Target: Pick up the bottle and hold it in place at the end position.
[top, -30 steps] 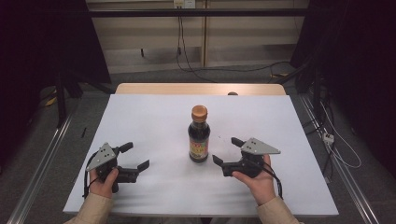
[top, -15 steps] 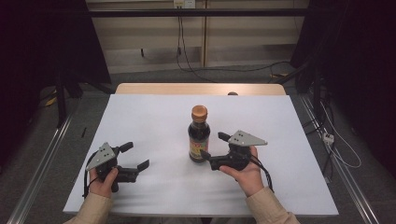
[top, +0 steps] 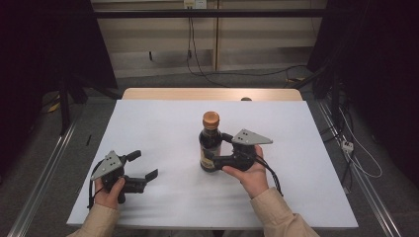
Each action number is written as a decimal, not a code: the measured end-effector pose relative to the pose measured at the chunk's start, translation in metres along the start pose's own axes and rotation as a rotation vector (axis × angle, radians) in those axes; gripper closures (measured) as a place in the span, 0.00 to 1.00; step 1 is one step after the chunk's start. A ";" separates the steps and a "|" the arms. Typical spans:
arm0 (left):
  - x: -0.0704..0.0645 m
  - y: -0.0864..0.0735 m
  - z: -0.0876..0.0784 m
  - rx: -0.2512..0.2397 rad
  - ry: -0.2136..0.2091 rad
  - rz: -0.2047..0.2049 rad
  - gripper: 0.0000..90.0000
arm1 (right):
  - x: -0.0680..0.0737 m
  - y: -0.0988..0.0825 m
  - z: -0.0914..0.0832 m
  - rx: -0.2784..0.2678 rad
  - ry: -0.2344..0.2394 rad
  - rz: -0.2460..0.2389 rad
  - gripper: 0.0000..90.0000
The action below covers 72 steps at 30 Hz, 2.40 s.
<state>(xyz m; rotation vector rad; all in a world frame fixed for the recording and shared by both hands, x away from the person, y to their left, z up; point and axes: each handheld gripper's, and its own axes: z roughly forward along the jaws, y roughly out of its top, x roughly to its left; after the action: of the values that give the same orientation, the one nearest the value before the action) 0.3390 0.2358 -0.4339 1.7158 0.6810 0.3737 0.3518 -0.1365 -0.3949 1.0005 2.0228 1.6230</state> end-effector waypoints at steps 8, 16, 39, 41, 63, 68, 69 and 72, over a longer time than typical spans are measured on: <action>0.000 0.000 0.000 0.001 0.000 0.006 0.03 | -0.003 -0.003 0.013 0.021 -0.018 -0.017 0.16; 0.000 0.000 0.000 -0.005 0.001 -0.009 0.03 | -0.001 -0.004 0.021 0.021 -0.011 -0.022 0.20; 0.000 0.000 0.000 -0.008 0.001 -0.006 0.04 | -0.001 0.005 0.023 0.037 -0.012 -0.124 0.32; 0.000 0.000 0.000 -0.010 0.000 -0.005 0.04 | -0.001 0.006 0.024 0.038 -0.010 -0.120 0.32; 0.000 -0.001 0.002 0.000 -0.010 0.001 0.04 | -0.030 0.020 0.036 0.010 -0.086 -0.125 0.32; 0.000 0.000 0.001 -0.002 -0.011 0.005 0.04 | -0.040 0.018 0.043 -0.001 -0.090 -0.085 0.32; 0.000 -0.001 0.002 -0.002 -0.012 0.002 0.04 | -0.041 0.018 0.045 -0.003 -0.098 -0.089 0.32; 0.000 -0.001 0.002 0.000 -0.018 0.000 0.04 | -0.044 0.016 0.049 -0.005 -0.103 -0.084 0.32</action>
<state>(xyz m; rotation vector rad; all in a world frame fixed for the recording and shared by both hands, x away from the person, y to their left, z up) 0.3399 0.2339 -0.4352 1.7171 0.6677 0.3581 0.4191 -0.1325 -0.3997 0.9637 1.9645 1.5020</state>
